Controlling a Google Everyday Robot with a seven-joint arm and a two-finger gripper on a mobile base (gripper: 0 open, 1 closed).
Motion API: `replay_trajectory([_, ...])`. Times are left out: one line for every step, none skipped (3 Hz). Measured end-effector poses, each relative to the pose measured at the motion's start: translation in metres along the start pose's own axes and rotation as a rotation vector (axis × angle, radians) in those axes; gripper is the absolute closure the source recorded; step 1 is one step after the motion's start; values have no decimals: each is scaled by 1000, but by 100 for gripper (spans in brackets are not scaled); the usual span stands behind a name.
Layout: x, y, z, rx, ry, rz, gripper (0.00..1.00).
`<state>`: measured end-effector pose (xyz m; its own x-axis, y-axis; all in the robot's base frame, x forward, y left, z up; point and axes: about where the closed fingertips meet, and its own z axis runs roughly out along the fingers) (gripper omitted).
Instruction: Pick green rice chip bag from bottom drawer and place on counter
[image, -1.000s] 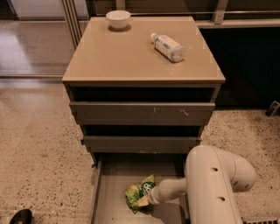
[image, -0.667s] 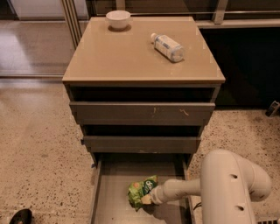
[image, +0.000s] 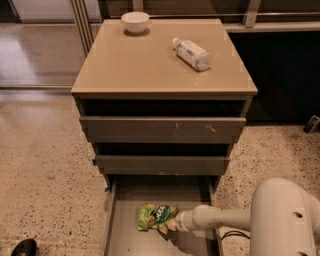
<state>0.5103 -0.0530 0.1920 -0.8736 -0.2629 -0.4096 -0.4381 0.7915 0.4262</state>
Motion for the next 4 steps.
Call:
replay_trajectory([0, 0, 0, 0, 0, 0, 81])
replay_trajectory([0, 0, 0, 0, 0, 0, 58])
replay_trajectory([0, 0, 0, 0, 0, 0, 35])
replay_trajectory([0, 0, 0, 0, 0, 0, 12])
